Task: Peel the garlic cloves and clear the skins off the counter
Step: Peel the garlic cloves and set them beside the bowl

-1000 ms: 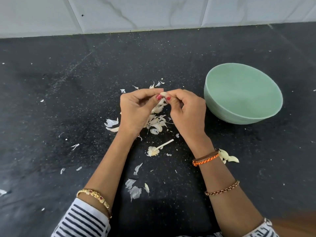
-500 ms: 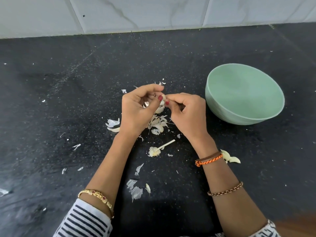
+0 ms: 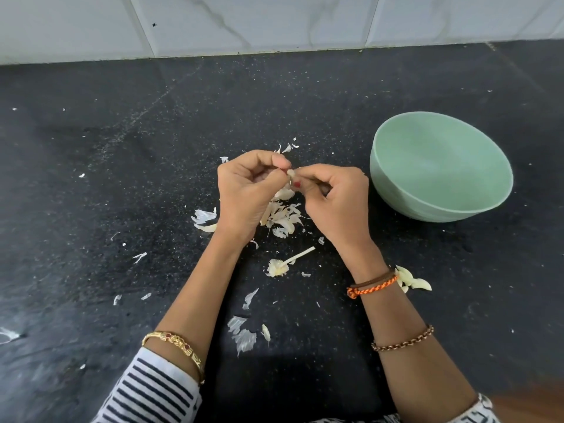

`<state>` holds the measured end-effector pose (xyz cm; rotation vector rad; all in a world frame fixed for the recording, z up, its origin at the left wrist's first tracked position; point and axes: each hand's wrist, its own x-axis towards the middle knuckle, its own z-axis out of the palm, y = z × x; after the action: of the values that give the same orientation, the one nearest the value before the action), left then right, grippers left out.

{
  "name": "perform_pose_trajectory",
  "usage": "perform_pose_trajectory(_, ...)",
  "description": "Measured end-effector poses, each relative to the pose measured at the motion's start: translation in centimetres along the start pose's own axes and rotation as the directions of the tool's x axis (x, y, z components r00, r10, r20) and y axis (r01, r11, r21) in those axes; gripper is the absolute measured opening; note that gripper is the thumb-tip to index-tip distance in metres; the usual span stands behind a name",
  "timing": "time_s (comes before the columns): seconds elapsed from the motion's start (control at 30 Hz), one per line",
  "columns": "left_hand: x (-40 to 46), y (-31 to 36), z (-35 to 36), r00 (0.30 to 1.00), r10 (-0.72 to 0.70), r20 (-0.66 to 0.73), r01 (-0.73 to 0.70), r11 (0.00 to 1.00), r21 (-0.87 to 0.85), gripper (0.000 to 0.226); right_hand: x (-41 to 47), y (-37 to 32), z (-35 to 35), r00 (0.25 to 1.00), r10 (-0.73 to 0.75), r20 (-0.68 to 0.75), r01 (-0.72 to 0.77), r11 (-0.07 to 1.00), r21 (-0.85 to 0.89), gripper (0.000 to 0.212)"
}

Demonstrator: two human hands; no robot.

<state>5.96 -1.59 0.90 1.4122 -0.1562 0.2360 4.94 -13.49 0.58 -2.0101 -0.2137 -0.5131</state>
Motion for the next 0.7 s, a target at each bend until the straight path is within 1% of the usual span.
perform_pose_trajectory(0.07, 0.15, -0.30, -0.28, 1.000, -0.013, -0.018, 0.013, 1.000, 0.010, 0.018, 0.16, 0.06, -0.12, 0.998, 0.061, -0.005, -0.060, 0.998, 0.027, 0.011)
perform_pose_trajectory(0.13, 0.28, -0.51, -0.49, 1.000, -0.011, -0.026, 0.012, 0.998, 0.059, 0.017, 0.28, 0.18, -0.35, 0.995, 0.101, -0.023, -0.100, 0.994, 0.053, 0.010)
perform_pose_trajectory(0.2, 0.22, -0.68, -0.34, 1.000, -0.017, 0.013, 0.015, 0.993, 0.119, 0.020, 0.40, 0.29, -0.55, 0.990, 0.135, -0.034, -0.132, 0.989, 0.068, 0.011)
perform_pose_trajectory(0.27, 0.03, -0.81, 0.00, 0.998, -0.035, 0.046, 0.028, 0.987, 0.157, 0.020, 0.48, 0.45, -0.63, 0.987, 0.158, -0.029, -0.156, 0.986, 0.055, 0.014)
perform_pose_trajectory(0.4, 0.01, -0.98, 0.03, 1.000, -0.015, 0.014, 0.011, 0.974, 0.228, 0.016, 0.54, 0.56, -0.81, 0.987, 0.157, -0.018, -0.158, 0.987, -0.012, 0.015)
perform_pose_trajectory(0.53, 0.11, -0.73, -0.05, 0.999, -0.045, 0.022, 0.040, 0.983, 0.181, 0.026, 0.38, 0.37, -0.63, 0.997, 0.066, -0.040, -0.070, 0.991, -0.112, 0.017)
perform_pose_trajectory(0.63, 0.03, -0.46, 0.01, 0.998, -0.061, 0.003, 0.060, 0.988, 0.140, 0.025, 0.31, 0.30, -0.50, 0.998, 0.036, -0.048, -0.040, 0.994, -0.104, 0.018)
perform_pose_trajectory(0.7, -0.03, -0.12, 0.02, 0.995, -0.103, -0.007, 0.103, 0.992, 0.068, 0.021, 0.34, 0.33, -0.49, 0.998, 0.031, -0.057, -0.035, 0.996, -0.085, 0.021)
